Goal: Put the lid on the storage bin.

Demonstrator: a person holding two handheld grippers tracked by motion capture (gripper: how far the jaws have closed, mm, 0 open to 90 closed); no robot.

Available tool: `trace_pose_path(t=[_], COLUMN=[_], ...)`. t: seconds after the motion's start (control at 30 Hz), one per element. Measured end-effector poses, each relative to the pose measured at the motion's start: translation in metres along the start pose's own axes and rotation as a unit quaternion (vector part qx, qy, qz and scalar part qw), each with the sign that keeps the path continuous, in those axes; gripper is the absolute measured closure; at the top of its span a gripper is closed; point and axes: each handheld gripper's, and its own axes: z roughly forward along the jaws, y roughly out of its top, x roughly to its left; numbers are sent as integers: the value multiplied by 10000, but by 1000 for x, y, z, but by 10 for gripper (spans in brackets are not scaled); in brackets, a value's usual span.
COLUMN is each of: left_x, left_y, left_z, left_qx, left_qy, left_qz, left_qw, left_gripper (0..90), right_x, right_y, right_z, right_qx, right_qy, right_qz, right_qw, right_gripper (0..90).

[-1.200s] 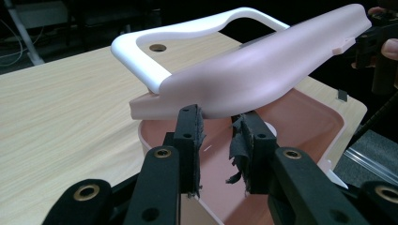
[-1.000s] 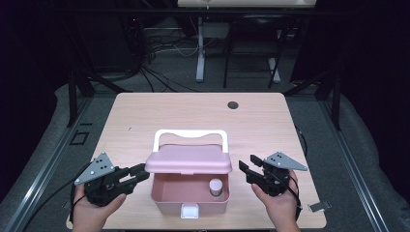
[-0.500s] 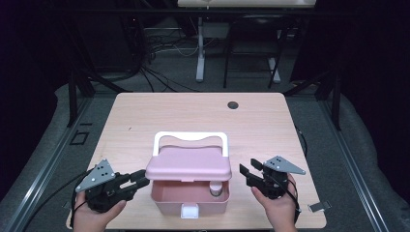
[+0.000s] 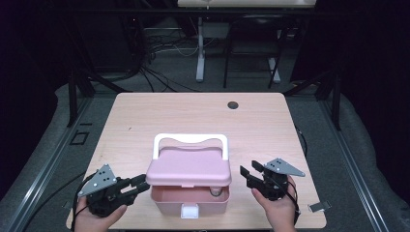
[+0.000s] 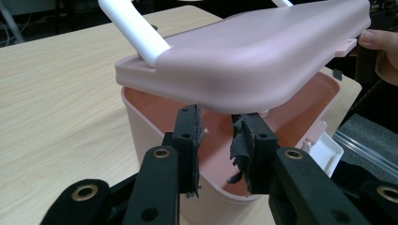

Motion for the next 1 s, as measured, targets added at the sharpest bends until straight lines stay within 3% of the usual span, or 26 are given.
trace_pose_path(t=[1.0], left_x=[-2], left_y=[-20], left_z=[5], left_qx=[148], left_qy=[-41], left_qz=[-32], left_qw=[9999], left_gripper=[724], right_x=[-3], right_y=[-7], right_z=[2], right_qx=[53], right_qy=[24], right_qz=[81], right_qw=[10000], right_gripper=[483])
